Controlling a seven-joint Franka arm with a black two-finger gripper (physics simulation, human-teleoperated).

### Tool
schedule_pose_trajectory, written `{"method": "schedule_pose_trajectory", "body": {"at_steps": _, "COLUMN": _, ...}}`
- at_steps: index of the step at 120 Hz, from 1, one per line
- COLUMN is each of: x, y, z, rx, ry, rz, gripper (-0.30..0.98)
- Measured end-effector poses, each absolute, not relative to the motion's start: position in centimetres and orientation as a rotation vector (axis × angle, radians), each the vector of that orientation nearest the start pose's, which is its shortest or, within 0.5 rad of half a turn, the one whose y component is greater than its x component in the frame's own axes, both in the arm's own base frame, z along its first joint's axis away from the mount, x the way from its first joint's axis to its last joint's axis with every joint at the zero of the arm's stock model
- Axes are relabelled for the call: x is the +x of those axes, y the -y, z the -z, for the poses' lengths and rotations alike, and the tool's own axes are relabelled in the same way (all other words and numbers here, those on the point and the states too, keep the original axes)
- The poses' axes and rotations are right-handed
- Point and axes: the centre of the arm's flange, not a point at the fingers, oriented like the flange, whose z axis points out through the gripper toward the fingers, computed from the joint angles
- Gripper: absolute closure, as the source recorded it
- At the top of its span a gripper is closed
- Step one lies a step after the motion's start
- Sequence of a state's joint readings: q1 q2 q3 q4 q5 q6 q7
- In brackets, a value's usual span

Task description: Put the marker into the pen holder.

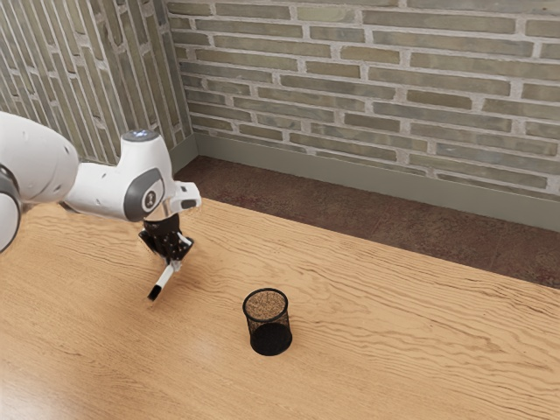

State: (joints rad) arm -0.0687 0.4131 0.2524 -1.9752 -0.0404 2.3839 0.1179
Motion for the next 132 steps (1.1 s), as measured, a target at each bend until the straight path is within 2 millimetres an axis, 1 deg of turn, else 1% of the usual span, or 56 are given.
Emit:
{"method": "schedule_pose_trajectory", "body": {"at_steps": 4, "x": 60.7, "y": -10.2, "z": -28.7, "rx": -3.071, "ry": 0.112, "rz": 0.059, "gripper": 0.77}}
{"method": "schedule_pose_trajectory", "body": {"at_steps": 9, "x": 60.8, "y": -9.3, "z": -32.5, "rx": -3.079, "ry": 0.099, "rz": 0.162, "gripper": 0.77}}
{"method": "schedule_pose_trajectory", "body": {"at_steps": 13, "x": 60.8, "y": -8.4, "z": -35.8, "rx": -3.083, "ry": 0.082, "rz": 0.253, "gripper": 0.78}}
{"method": "schedule_pose_trajectory", "body": {"at_steps": 17, "x": 60.5, "y": -7.1, "z": -38.2, "rx": -3.087, "ry": 0.056, "rz": 0.329, "gripper": 0.78}}
{"method": "schedule_pose_trajectory", "body": {"at_steps": 21, "x": 60.2, "y": -5.2, "z": -40.3, "rx": -3.091, "ry": 0.014, "rz": 0.401, "gripper": 0.78}}
{"method": "schedule_pose_trajectory", "body": {"at_steps": 25, "x": 59.5, "y": -2.9, "z": -42.1, "rx": -3.095, "ry": -0.04, "rz": 0.468, "gripper": 0.79}}
{"method": "schedule_pose_trajectory", "body": {"at_steps": 33, "x": 56.9, "y": 1.9, "z": -45.1, "rx": -3.093, "ry": -0.157, "rz": 0.593, "gripper": 0.79}}
{"method": "schedule_pose_trajectory", "body": {"at_steps": 37, "x": 55.2, "y": 4.3, "z": -46.0, "rx": -3.086, "ry": -0.219, "rz": 0.65, "gripper": 0.79}}
{"method": "schedule_pose_trajectory", "body": {"at_steps": 43, "x": 53.3, "y": 7.5, "z": -46.0, "rx": -3.072, "ry": -0.305, "rz": 0.717, "gripper": 0.79}}
{"method": "schedule_pose_trajectory", "body": {"at_steps": 49, "x": 52.2, "y": 9.8, "z": -45.4, "rx": -3.056, "ry": -0.369, "rz": 0.782, "gripper": 0.79}}
{"method": "schedule_pose_trajectory", "body": {"at_steps": 59, "x": 51.1, "y": 12.4, "z": -43.8, "rx": -3.036, "ry": -0.438, "rz": 0.874, "gripper": 0.79}}
{"method": "schedule_pose_trajectory", "body": {"at_steps": 72, "x": 50.4, "y": 14.9, "z": -43.5, "rx": -3.013, "ry": -0.494, "rz": 1.002, "gripper": 0.79}}
{"method": "schedule_pose_trajectory", "body": {"at_steps": 79, "x": 50.2, "y": 15.7, "z": -42.9, "rx": -3.01, "ry": -0.511, "rz": 1.041, "gripper": 0.78}}
{"method": "schedule_pose_trajectory", "body": {"at_steps": 89, "x": 50.3, "y": 16.4, "z": -40.3, "rx": -3.036, "ry": -0.513, "rz": 1.03, "gripper": 0.78}}
{"method": "schedule_pose_trajectory", "body": {"at_steps": 96, "x": 50.5, "y": 16.7, "z": -39.0, "rx": -3.046, "ry": -0.513, "rz": 1.028, "gripper": 0.77}}
{"method": "schedule_pose_trajectory", "body": {"at_steps": 111, "x": 50.6, "y": 17.0, "z": -38.2, "rx": -3.043, "ry": -0.521, "rz": 1.053, "gripper": 0.75}}
{"method": "schedule_pose_trajectory", "body": {"at_steps": 132, "x": 50.6, "y": 17.2, "z": -37.9, "rx": -3.039, "ry": -0.531, "rz": 1.068, "gripper": 0.37}}
